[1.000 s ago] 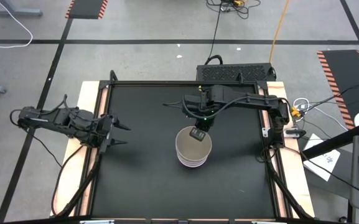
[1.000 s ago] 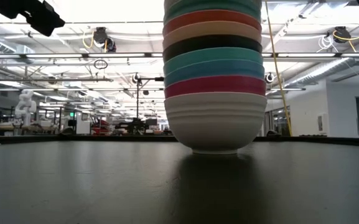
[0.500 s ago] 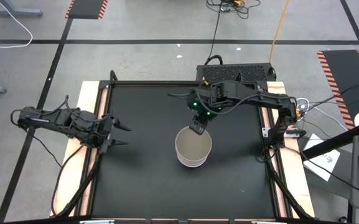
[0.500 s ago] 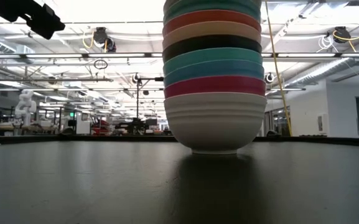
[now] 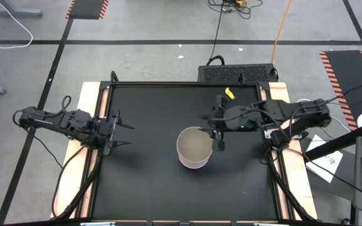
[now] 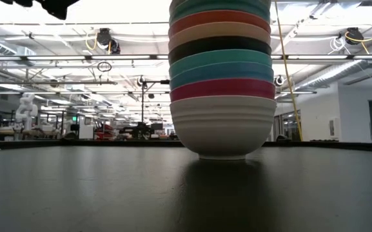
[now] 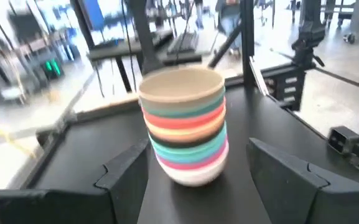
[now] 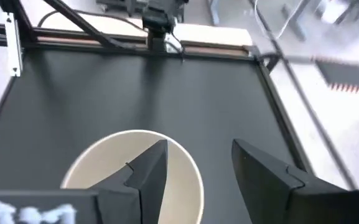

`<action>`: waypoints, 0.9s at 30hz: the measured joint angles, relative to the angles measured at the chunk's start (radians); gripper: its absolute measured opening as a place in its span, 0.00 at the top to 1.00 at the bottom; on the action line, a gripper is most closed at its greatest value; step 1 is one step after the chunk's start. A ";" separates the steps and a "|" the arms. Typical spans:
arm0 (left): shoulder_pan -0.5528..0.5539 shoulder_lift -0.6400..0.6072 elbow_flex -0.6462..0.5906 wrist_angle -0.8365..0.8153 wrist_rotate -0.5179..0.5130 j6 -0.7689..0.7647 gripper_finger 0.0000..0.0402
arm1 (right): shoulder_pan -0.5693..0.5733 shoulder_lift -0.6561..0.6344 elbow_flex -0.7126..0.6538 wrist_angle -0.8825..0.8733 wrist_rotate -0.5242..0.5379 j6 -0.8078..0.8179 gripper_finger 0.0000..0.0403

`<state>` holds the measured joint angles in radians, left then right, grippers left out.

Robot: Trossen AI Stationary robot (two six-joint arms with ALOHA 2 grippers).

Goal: Nest bowls inside each other
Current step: Return to Home Position

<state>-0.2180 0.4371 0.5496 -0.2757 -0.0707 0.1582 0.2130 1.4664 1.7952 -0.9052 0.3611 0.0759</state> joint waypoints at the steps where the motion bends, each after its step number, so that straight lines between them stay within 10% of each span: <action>1: 0.000 0.000 -0.016 0.040 0.000 0.022 0.34 | 0.003 -0.037 -0.069 0.058 0.003 -0.023 0.57; 13: 0.022 0.009 -0.145 0.225 0.098 -0.039 0.34 | -0.049 -0.414 -0.724 0.581 -0.035 -0.118 0.57; 27: 0.003 0.054 -0.145 0.173 0.068 -0.103 0.34 | 0.023 -0.685 -1.092 0.789 -0.067 -0.026 0.58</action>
<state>-0.2146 0.4911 0.4046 -0.1030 -0.0026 0.0556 0.2361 0.7816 0.7030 -0.1165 0.2944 0.0495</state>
